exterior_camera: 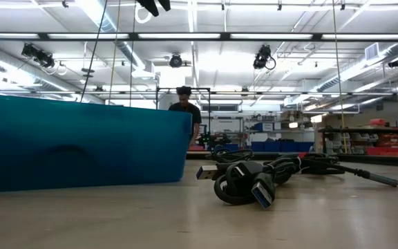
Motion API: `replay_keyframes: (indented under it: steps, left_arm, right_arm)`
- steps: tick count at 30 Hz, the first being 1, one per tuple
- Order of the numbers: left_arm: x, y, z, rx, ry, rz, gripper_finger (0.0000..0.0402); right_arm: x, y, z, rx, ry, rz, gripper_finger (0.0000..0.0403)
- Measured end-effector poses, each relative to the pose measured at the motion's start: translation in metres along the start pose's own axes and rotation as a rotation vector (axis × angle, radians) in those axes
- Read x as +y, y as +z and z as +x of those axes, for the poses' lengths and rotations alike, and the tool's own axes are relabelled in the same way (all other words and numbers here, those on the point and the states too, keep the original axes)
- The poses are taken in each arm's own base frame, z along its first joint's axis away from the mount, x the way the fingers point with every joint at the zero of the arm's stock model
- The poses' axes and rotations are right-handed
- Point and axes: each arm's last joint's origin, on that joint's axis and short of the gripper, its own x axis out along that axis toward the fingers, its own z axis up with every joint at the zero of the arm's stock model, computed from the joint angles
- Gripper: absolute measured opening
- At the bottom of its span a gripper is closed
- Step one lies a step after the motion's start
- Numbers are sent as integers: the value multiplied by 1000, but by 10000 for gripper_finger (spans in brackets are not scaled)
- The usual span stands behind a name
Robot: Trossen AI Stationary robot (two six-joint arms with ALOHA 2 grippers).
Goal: Pick and place USB-C Cables
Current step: Put the black charger cable into the blue bin
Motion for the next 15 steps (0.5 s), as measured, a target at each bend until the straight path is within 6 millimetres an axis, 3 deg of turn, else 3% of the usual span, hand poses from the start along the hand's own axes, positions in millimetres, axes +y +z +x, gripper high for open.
replay_keyframes:
  steps: [5,11,15]
  left_arm:
    - [0,0,0,0,0,0,183]
    - [0,0,0,0,0,-1,183]
    - [0,0,0,0,0,0,183]
  right_arm:
    - [-2,-1,1,-1,-15,10,186]
    - [-4,-1,1,3,-29,37,30]
    - [-1,0,1,9,4,41,22]
